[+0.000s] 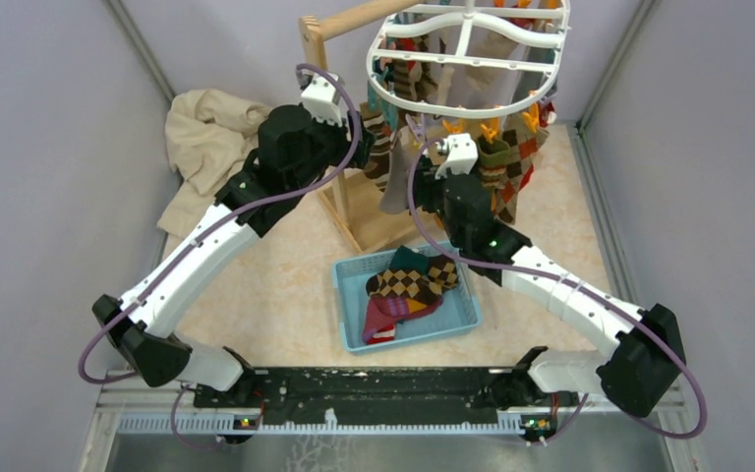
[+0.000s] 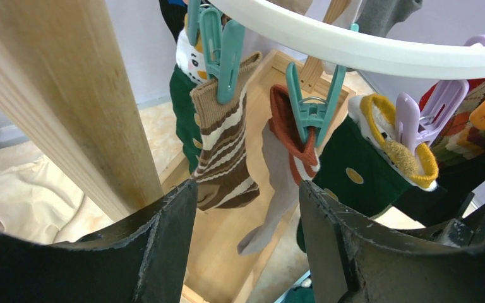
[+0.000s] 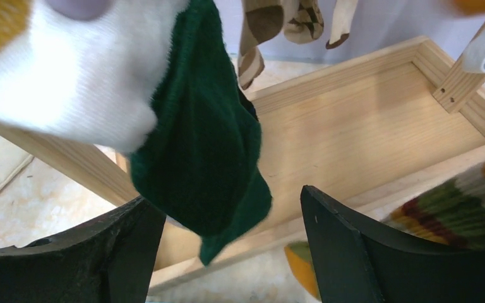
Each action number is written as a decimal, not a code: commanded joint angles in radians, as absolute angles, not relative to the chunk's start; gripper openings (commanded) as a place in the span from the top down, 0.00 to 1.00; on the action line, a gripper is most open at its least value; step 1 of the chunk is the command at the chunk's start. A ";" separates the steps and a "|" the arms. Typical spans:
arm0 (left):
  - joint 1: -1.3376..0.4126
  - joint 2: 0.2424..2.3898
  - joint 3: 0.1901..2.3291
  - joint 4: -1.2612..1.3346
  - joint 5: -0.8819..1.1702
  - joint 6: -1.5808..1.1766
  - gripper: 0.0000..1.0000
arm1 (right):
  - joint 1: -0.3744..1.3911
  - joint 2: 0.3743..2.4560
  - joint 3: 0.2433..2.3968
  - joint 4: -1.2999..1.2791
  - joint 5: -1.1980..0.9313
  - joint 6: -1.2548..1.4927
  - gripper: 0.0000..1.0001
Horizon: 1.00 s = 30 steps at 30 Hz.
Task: Remove the socks clipped to the hanger
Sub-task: Place the sock in the bin, then remove the sock from the hanger.
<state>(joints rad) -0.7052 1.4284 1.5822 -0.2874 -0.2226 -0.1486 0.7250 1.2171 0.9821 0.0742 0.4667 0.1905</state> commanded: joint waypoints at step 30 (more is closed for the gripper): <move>-0.546 1.419 1.559 -0.227 -0.090 -0.140 0.36 | 0.624 1.331 1.029 0.306 0.169 0.201 0.46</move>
<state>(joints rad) -0.5575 1.4399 1.5711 -0.2543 -0.1040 -0.1341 0.6319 1.3174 0.9764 0.2214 0.2138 0.1913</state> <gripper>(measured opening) 0.640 0.558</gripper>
